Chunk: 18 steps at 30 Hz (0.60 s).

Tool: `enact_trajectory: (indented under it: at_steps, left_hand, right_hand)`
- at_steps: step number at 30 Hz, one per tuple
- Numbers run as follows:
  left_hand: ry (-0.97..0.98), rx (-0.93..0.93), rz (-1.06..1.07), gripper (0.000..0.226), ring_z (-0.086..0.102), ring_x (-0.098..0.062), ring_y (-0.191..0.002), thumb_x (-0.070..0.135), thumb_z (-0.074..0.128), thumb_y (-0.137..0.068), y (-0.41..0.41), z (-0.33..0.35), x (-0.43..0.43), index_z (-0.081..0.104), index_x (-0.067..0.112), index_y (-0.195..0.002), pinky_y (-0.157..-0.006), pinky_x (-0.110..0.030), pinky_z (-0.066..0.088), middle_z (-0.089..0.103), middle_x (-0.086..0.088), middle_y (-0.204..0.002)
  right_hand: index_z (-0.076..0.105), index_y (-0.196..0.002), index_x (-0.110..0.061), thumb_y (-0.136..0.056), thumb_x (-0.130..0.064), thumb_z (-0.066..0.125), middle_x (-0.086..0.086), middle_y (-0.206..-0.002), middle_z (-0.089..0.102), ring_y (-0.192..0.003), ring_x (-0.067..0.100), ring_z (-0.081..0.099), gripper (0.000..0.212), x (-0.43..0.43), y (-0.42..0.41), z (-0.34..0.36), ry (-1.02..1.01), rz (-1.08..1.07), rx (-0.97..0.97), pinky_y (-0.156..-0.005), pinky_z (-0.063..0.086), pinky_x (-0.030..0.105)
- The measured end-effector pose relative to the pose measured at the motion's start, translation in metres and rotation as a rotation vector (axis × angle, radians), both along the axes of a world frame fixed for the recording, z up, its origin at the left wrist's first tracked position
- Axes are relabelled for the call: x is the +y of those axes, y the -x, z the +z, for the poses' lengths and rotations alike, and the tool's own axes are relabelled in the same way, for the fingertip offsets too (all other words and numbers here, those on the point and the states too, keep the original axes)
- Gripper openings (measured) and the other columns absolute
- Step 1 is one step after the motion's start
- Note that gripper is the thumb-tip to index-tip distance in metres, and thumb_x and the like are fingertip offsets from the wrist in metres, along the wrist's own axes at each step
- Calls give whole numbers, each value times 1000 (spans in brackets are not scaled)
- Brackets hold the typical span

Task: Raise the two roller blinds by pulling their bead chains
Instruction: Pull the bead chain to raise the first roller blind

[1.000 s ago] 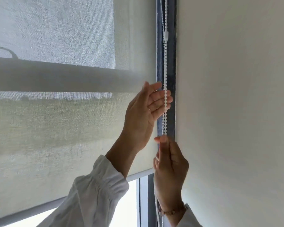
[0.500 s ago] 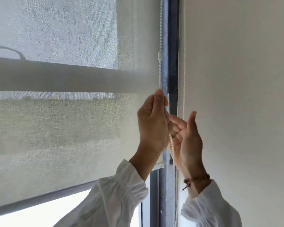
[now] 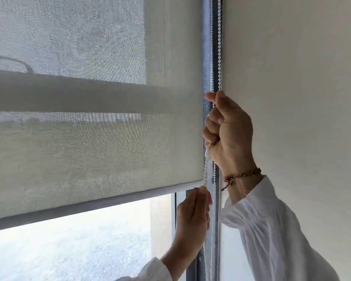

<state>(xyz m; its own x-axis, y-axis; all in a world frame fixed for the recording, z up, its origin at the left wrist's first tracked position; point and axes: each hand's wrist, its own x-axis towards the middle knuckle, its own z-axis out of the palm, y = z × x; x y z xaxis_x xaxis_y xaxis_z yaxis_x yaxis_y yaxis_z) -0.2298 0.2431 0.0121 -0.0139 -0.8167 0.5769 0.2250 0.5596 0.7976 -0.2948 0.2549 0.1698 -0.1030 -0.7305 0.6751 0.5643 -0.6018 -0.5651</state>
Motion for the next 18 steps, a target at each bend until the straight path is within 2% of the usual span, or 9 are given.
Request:
enact_trajectory:
  at_steps: [2,3,4,5,7,11,15,17,18]
  left_hand:
    - [-7,71,-118,40,31,-7,-36,45,39,-87,-4,12,-6,54,14,-67,-36,-19,29,35,8,-42]
    - [6,85,-143,46,43,-9,-40,48,35,-90,-6,20,-9,57,11,-75,-41,-22,40,45,6,-45]
    - [20,101,-152,50,56,-11,-51,51,31,-89,-9,30,-12,59,9,-83,-54,-25,50,57,4,-52]
    - [34,128,-168,53,64,-12,-65,51,27,-85,-12,42,-13,60,10,-91,-69,-28,53,66,3,-63]
    - [72,193,-195,54,68,-12,-84,51,23,-86,-18,71,-14,60,13,-101,-84,-29,52,72,3,-79]
    - [142,236,-244,43,68,-19,-89,38,26,-97,-24,136,-5,59,9,-101,-85,-30,54,71,-6,-91]
    - [164,141,-348,37,68,-22,-89,33,32,-97,-19,182,10,56,6,-106,-86,-31,54,67,-10,-99]
    - [149,119,-396,34,69,-21,-77,32,35,-97,-14,197,18,56,6,-100,-75,-30,57,68,-9,-91]
    - [126,123,-407,32,67,-17,-65,31,37,-96,-11,202,22,56,6,-96,-63,-25,57,67,-6,-81]
  right_hand:
    - [61,-83,-11,-96,-20,43,-11,-37,29,-31,2,18,24,5,0,-4,56,13,-39,-34,15,12]
    - [61,-83,-11,-96,-19,42,-11,-37,29,-32,2,18,24,8,1,-5,77,17,-49,-34,15,12]
    - [62,-84,-11,-95,-19,43,-12,-38,29,-32,2,18,24,8,1,-8,90,16,-53,-35,16,11]
    - [62,-85,-12,-95,-19,43,-12,-38,28,-32,2,18,23,9,1,-11,96,12,-57,-35,16,11]
    - [62,-87,-11,-95,-18,43,-13,-38,29,-31,1,18,22,8,0,-21,103,13,-68,-34,18,10]
    - [64,-87,-12,-86,-26,48,-13,-38,28,-31,1,18,22,10,-2,-47,101,-9,-67,-34,19,10]
    - [70,-79,-18,-73,-35,59,-13,-39,27,-32,2,17,22,14,-10,-77,72,-27,-77,-36,17,10]
    - [72,-79,-20,-68,-41,64,-14,-40,27,-33,1,17,25,13,-15,-92,65,-15,-68,-37,18,9]
    - [73,-81,-20,-67,-44,68,-14,-40,28,-33,0,17,28,13,-17,-99,69,-1,-54,-37,20,9]
